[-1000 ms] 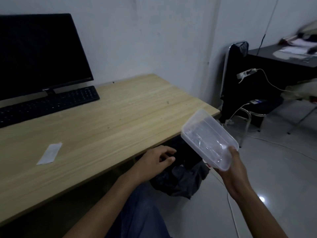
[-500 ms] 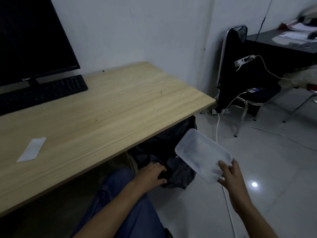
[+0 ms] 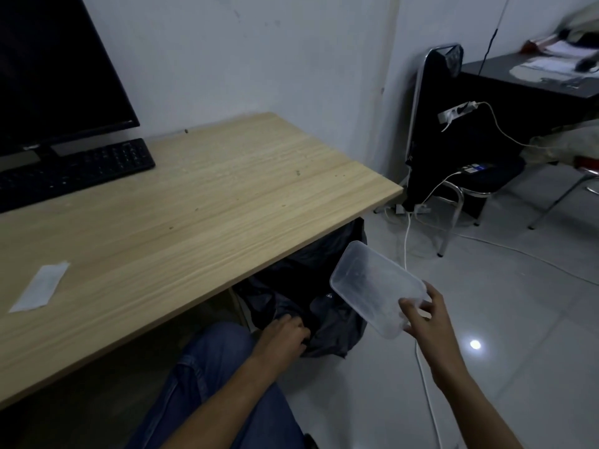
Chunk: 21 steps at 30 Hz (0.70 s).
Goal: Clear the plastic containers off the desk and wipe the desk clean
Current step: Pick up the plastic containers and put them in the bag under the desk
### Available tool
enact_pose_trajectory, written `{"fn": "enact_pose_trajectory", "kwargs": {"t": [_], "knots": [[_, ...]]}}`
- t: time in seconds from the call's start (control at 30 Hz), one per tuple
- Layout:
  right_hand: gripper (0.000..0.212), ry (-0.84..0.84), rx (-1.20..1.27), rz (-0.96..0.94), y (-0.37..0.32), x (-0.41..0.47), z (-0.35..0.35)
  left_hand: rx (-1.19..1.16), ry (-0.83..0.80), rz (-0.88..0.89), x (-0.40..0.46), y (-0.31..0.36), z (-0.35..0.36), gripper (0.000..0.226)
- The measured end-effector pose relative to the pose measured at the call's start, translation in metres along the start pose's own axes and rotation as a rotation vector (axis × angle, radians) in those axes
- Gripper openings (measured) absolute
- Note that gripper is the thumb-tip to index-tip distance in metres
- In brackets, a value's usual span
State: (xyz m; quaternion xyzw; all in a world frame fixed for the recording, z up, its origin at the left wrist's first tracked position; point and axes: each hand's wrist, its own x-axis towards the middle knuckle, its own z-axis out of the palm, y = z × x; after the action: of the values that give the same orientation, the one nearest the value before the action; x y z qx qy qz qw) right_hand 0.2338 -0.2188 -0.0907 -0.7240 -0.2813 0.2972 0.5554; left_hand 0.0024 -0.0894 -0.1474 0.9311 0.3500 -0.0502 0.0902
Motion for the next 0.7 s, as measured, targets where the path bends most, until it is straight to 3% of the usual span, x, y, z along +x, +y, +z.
{"fn": "enact_pose_trajectory", "kwargs": {"t": [0.13, 0.27, 0.47, 0.7], "knots": [[0.067, -0.006, -0.161, -0.186, -0.02, 0.003, 0.006, -0.002, 0.057, 0.066, 0.006, 0.003, -0.007, 0.031], [0.062, -0.075, -0.385, -0.421, -0.038, 0.014, 0.021, -0.039, 0.227, 0.177, 0.009, 0.007, -0.015, 0.017], [0.06, -0.206, -0.708, -0.788, -0.042, 0.036, 0.044, -0.059, 0.325, 0.176, 0.01, 0.013, -0.029, 0.007], [0.07, -0.345, -1.006, -0.775, -0.029, 0.053, 0.067, -0.008, 0.304, 0.157, 0.013, 0.016, -0.04, 0.023]]}}
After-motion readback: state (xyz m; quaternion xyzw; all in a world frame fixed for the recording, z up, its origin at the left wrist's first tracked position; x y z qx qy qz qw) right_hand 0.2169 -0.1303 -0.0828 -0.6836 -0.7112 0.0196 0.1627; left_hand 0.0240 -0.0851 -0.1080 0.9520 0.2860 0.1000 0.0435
